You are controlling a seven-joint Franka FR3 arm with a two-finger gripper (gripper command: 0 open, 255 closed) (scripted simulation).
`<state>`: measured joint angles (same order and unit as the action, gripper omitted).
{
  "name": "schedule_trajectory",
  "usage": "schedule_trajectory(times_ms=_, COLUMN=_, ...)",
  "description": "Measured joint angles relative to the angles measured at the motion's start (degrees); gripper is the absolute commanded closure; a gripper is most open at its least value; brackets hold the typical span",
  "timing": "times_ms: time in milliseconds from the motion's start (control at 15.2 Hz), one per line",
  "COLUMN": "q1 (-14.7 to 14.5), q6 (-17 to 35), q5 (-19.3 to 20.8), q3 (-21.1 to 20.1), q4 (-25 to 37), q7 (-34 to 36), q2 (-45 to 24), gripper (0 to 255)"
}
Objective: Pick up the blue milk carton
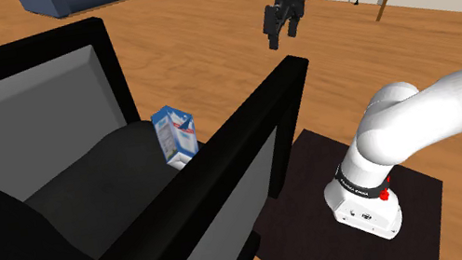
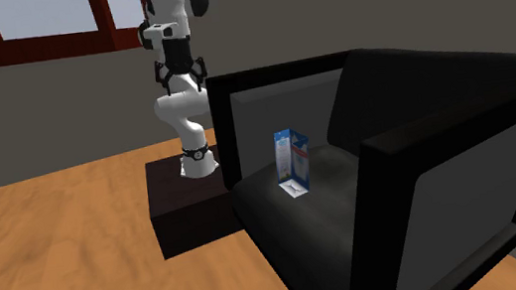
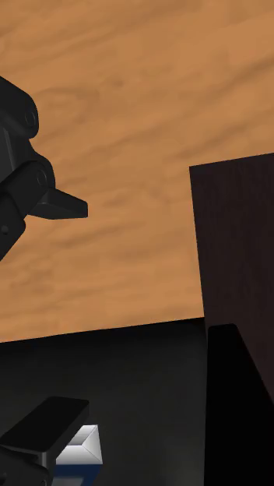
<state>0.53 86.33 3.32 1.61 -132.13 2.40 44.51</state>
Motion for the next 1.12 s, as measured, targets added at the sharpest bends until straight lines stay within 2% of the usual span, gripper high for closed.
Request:
schedule_trajectory(times_ms=264, q1=-0.8, q6=2.2, q5=-1.7, q3=-2.2, q4=-0.9, q7=2.7, q2=-1.3, gripper=0)
schedule_trajectory(times_ms=660, q1=-2.6, q6=9.6, q5=-5.5, q3=-7.5, q4=-2.5, q7=9.4, q2=-6.9, gripper=0)
schedule_trajectory(times_ms=1122, q1=-4.3, q6=18.2, q5=-8.5, q3=-14.0, q4=-0.6, q7=17.5, q2=-16.8, gripper=0)
